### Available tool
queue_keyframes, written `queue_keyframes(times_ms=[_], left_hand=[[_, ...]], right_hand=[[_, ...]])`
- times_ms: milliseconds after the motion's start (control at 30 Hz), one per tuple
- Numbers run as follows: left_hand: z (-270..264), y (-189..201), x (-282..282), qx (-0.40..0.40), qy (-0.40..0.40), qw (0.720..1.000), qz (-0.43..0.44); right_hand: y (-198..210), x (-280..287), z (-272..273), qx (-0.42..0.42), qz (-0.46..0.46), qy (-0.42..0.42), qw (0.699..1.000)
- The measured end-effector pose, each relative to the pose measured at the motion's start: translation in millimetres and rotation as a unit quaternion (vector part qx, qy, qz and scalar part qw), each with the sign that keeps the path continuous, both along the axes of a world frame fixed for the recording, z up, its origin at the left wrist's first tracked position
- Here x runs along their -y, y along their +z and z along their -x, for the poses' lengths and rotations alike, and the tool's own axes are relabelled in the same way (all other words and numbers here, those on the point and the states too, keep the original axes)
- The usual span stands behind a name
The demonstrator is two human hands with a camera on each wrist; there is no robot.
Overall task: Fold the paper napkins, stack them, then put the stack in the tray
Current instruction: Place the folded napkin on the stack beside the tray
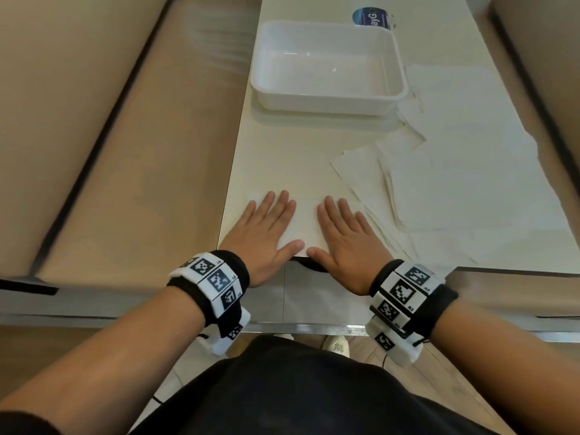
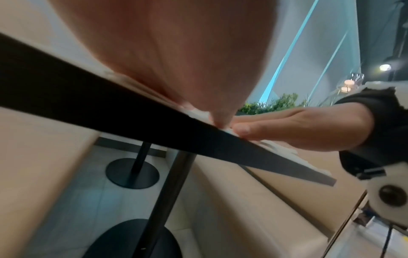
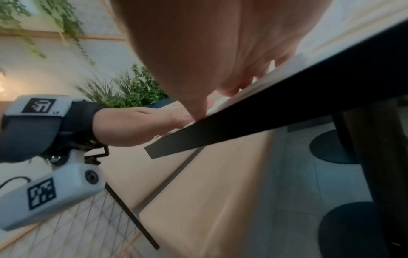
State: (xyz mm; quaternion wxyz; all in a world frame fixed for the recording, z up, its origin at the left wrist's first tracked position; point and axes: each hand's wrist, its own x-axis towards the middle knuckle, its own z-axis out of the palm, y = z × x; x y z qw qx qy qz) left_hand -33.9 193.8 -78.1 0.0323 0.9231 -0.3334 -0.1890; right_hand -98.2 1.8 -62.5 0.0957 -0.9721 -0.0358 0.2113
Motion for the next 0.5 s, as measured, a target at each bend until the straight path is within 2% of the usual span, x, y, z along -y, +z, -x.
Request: queue_keyframes(times_ms=[200,333,400,500], left_hand=[[-8,6,-22,-0.021,0.051,0.998,-0.024],[-9,10,-32,-0.018,0.077,0.996,-0.043],[-8,13,-37,-0.023,0.088,0.995,-0.048],[-5,11,-40,-0.025,0.083,0.995,-0.043]], right_hand=[[6,10,0,0.033,-0.046,-0.053,0.997],[12,13,-12,0.090,-0.088,-0.084,0.988],[14,12,-19,0.118,-0.085,-0.093,0.985],[19,10,-29,0.109,-0.063,-0.124,0.984]])
